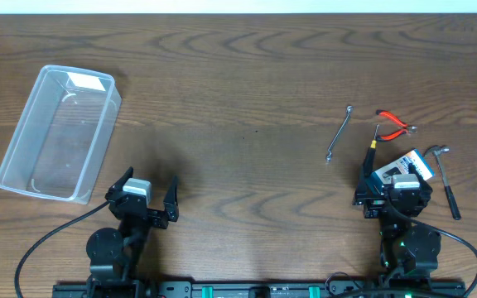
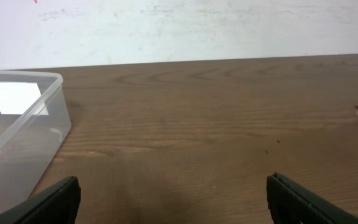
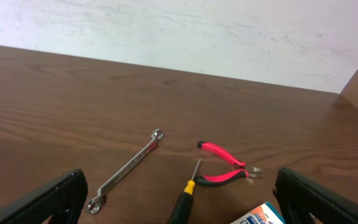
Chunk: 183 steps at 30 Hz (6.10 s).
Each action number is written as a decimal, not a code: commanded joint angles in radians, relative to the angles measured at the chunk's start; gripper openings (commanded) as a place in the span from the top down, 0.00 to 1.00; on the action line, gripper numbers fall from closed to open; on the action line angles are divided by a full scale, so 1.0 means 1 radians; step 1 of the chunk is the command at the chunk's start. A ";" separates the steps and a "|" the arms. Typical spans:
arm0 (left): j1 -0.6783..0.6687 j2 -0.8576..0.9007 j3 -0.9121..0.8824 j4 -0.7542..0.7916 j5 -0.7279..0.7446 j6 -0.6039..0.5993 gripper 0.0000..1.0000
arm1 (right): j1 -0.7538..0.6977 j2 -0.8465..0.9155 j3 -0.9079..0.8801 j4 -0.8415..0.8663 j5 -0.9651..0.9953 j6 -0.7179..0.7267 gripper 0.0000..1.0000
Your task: Pack container
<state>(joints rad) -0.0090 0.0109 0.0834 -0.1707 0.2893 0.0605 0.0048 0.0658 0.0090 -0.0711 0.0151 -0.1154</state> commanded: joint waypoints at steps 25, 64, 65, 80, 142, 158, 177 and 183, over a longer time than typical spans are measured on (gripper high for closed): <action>-0.004 -0.007 -0.027 -0.005 0.021 0.014 0.12 | -0.004 -0.007 -0.003 -0.003 -0.004 0.014 0.01; -0.004 -0.007 -0.027 -0.005 0.021 0.014 0.12 | -0.004 -0.007 -0.003 -0.001 -0.032 0.015 0.01; -0.004 -0.007 -0.027 -0.004 0.021 0.014 0.12 | -0.003 -0.007 -0.003 0.000 -0.035 0.027 0.01; -0.004 0.240 0.277 0.026 -0.109 -0.327 0.12 | -0.005 0.075 0.152 0.066 -0.184 0.285 0.01; 0.226 2.070 1.551 -0.726 -0.249 -0.401 0.50 | -0.004 1.204 1.108 -0.806 -0.311 0.111 0.04; -0.098 2.072 1.551 -0.819 -0.169 -0.360 0.49 | -0.004 1.204 1.108 -0.804 -0.311 0.110 0.04; -0.410 2.061 1.551 -1.017 -0.249 -0.080 0.48 | -0.004 1.204 1.108 -0.793 -0.311 0.109 0.02; -0.375 2.000 1.551 -1.017 -0.419 -0.106 0.48 | -0.004 1.204 1.108 -0.793 -0.311 0.105 0.02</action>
<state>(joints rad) -0.4145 2.0659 1.6367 -1.1790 0.0036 -0.0517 0.0044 1.2728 1.0996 -0.8665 -0.2848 0.0093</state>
